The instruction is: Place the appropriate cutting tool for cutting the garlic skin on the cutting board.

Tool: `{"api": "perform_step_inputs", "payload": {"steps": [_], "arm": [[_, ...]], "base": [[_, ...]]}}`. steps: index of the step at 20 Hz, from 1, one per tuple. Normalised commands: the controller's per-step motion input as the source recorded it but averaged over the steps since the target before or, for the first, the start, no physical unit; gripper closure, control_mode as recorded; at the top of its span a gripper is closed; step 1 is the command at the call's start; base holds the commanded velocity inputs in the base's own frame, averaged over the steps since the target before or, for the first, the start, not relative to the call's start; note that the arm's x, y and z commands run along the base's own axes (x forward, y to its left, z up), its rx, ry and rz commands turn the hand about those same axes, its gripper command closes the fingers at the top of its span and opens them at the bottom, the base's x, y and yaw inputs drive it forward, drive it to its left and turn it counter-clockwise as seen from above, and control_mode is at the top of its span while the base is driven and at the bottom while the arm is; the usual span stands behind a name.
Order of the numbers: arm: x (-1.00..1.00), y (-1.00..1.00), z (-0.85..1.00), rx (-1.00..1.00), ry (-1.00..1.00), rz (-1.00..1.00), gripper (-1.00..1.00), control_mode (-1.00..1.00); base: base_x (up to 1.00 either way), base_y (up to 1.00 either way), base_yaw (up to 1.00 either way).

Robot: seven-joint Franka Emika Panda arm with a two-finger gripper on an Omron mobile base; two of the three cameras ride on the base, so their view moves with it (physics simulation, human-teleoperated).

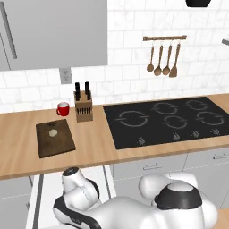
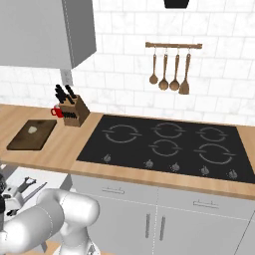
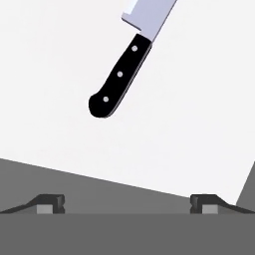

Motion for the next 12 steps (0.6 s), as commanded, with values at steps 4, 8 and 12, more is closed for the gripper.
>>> {"api": "perform_step_inputs", "payload": {"steps": [4, 8, 12], "arm": [[0.39, -0.08, 0.0, 0.0, 0.0, -0.01, -1.0, -1.0], [0.45, -0.02, 0.0, 0.0, 0.0, -0.03, -1.0, -1.0], [0.27, 0.01, 0.0, 0.0, 0.0, -0.07, -1.0, -1.0]], "base": [[0.0, 0.0, 0.0], [0.0, 0.0, 0.0], [0.0, 0.0, 0.0]]}}
